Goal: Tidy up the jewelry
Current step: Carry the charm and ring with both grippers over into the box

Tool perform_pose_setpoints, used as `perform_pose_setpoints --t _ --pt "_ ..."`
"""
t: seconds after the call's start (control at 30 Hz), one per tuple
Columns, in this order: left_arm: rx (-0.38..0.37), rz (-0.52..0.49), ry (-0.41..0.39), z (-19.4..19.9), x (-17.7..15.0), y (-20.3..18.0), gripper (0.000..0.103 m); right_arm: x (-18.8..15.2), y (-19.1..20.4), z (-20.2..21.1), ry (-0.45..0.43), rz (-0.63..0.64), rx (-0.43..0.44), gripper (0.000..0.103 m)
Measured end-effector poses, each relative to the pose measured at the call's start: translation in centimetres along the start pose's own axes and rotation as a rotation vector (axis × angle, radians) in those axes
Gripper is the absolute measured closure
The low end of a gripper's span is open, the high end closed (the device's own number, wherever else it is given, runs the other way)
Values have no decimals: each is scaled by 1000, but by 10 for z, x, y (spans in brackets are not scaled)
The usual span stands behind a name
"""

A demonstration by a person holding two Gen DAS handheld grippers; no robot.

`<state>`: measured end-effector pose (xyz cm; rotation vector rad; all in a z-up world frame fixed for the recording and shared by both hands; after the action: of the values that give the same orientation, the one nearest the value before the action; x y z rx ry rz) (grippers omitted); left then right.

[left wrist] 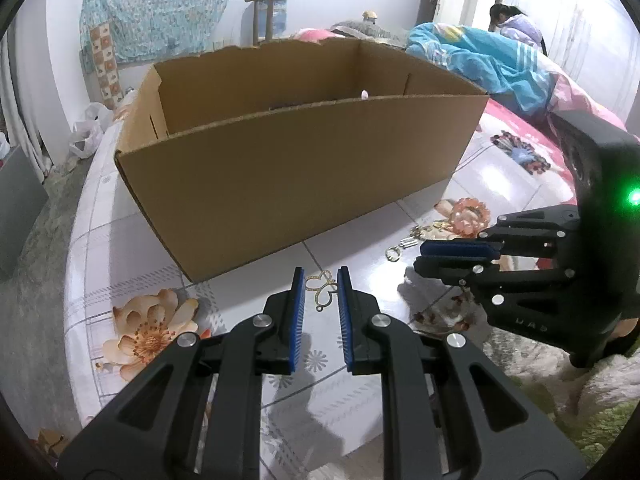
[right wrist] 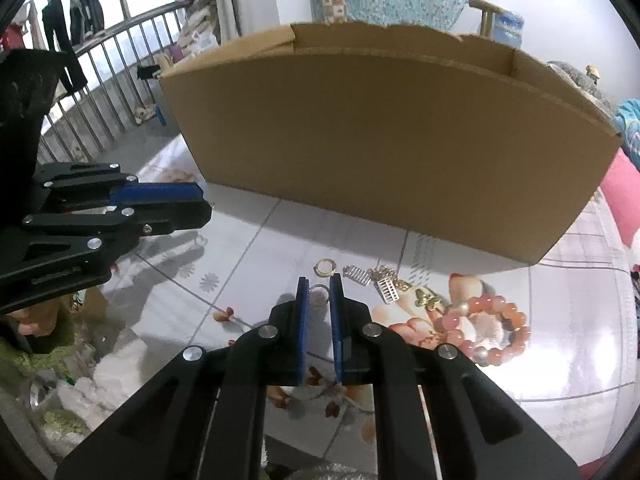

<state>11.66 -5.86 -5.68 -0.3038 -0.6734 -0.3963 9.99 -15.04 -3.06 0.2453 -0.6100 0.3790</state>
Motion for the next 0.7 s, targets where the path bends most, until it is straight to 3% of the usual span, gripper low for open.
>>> perform_pose_setpoints --t 0.2,0.43,0.57,0.7 --pt "-26 -6 -59 33 16 -11 88 18 -3 35 -99 -5 22 93" --pt "-62 -121 -185 76 71 -32 88 68 -18 76 -257 -10 50 93" --pt "-67 -155 -192 60 111 -36 88 104 -46 80 -317 -37 20 93" --pt "-82 -108 -96 13 139 -27 88 131 -77 54 -284 -101 26 93"
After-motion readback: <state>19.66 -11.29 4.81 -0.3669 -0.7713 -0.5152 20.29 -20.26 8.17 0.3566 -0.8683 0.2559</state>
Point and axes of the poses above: each gripper's, at about its wrist camera, not at the fingertips, and z roughly against the way its jaws point, y to its left, x to its top, the point moved 9 cm from there along -z, roughly the way its jaws point, and after that the axes turned 4 degrees about z, right-handed, at the moved point
